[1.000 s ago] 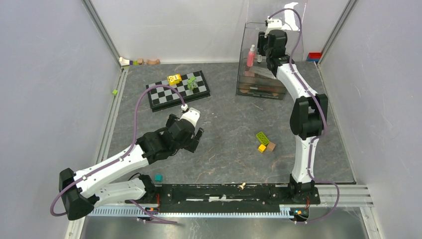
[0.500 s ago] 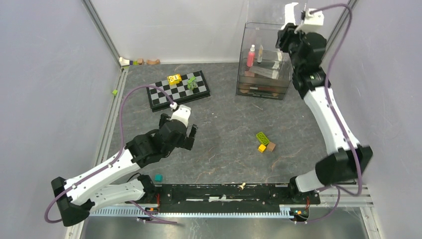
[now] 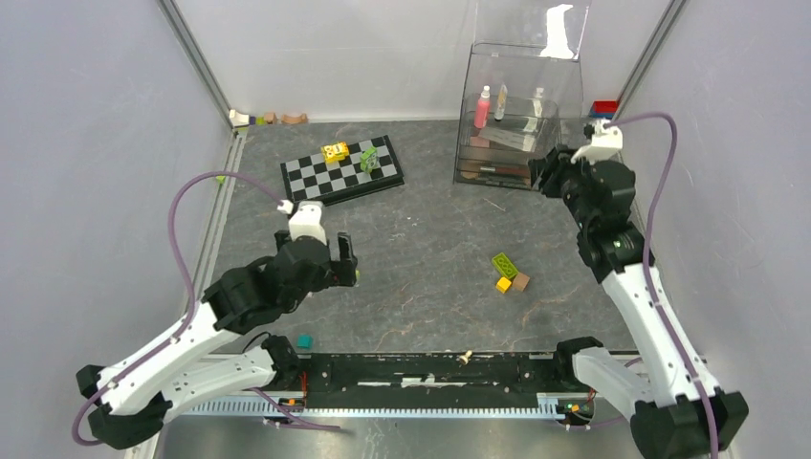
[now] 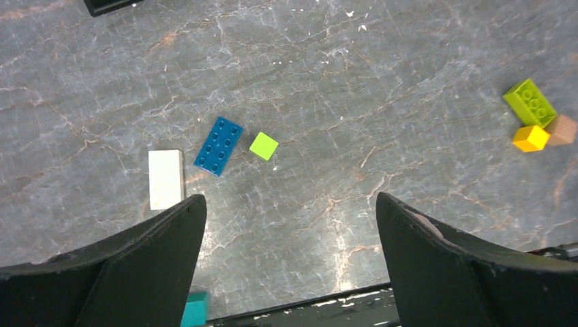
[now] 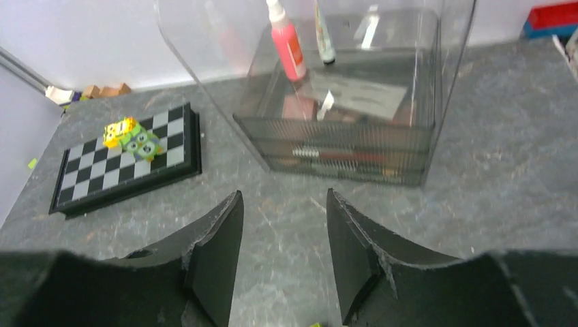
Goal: Organize the makeup
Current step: Close the storage box at the center of the board.
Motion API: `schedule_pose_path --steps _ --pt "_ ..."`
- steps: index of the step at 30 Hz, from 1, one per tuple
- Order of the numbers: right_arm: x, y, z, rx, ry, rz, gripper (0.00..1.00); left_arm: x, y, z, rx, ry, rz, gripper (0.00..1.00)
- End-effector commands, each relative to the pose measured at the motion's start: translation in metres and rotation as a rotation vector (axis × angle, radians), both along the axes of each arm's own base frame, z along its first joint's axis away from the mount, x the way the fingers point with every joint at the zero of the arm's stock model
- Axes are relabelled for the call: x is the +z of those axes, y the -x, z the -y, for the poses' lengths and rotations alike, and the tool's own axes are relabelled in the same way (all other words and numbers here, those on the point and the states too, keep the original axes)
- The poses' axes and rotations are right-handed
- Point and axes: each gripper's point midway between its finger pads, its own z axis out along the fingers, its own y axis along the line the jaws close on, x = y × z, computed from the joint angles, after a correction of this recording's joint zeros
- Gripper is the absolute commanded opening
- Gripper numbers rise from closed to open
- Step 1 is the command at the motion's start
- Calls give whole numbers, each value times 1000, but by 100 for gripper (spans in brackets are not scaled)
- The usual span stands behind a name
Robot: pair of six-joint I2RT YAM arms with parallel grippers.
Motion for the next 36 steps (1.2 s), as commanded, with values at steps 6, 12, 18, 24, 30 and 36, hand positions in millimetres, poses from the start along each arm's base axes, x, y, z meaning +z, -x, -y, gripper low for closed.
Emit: schedule_pose_path --steps 6,12,18,24,30,36 --pt "-50 59 5 28 -2 -78 56 44 18 -23 123 278 52 100" --pt "-66 72 0 62 -22 -105 57 75 24 -35 115 344 124 100" --pt "-65 74 5 42 -2 -108 57 105 16 -27 43 263 168 100" --pt "-55 72 12 11 26 -112 58 120 -10 18 -85 161 185 100" --pt "-57 71 9 23 24 -134 58 105 -52 56 -168 125 93 100" --pt "-51 67 8 25 30 -136 58 77 -94 35 -76 149 -1 100"
